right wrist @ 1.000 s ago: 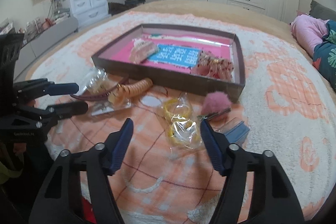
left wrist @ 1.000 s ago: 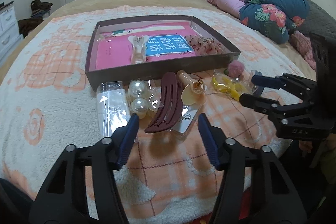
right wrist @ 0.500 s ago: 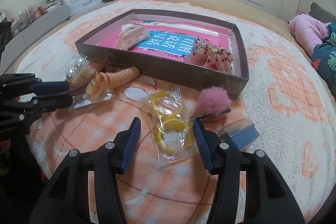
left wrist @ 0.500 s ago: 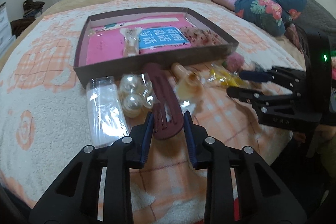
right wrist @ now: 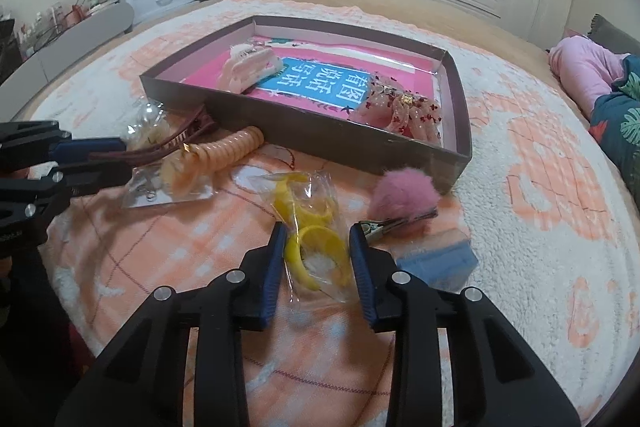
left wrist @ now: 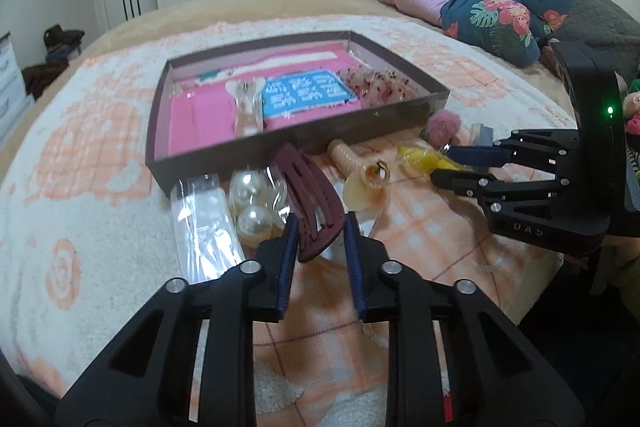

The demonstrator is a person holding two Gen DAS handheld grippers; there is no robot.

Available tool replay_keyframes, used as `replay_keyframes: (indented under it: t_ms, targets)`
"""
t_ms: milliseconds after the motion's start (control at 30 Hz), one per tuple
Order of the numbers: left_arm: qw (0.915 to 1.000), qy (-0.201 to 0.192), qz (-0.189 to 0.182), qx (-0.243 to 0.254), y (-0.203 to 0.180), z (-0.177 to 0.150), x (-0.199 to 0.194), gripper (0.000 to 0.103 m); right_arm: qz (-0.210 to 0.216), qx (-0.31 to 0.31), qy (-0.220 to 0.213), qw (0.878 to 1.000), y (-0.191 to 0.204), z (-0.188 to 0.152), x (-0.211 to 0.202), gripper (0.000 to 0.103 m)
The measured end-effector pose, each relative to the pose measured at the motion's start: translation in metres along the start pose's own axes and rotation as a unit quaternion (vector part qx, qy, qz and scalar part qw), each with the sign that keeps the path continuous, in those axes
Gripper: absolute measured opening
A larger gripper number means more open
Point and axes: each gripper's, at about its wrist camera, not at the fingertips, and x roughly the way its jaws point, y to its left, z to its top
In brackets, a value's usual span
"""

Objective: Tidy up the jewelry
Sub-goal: 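Grasp the maroon hair clip with the left tool while the right tool grasps the yellow hair-tie bag, then carry the maroon clip and yellow bag over the tray and release both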

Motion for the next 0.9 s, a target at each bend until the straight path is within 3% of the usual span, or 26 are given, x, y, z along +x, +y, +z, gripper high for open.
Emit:
replay_keyframes:
  t_ms: [467, 900]
  targets:
    - [0.9998, -0.020, -0.001, -0.004, -0.005, 0.018, -0.010, 0.002, 0.053, 0.033, -0.043, 0.997, -0.004, 0.001, -0.029, 0.024]
    - [0.9978, -0.061, -0.016, -0.017, -0.007, 0.052, -0.028, 0.002, 0.067, 0.062, -0.092, 0.992, -0.018, 0.005, -0.050, 0.019]
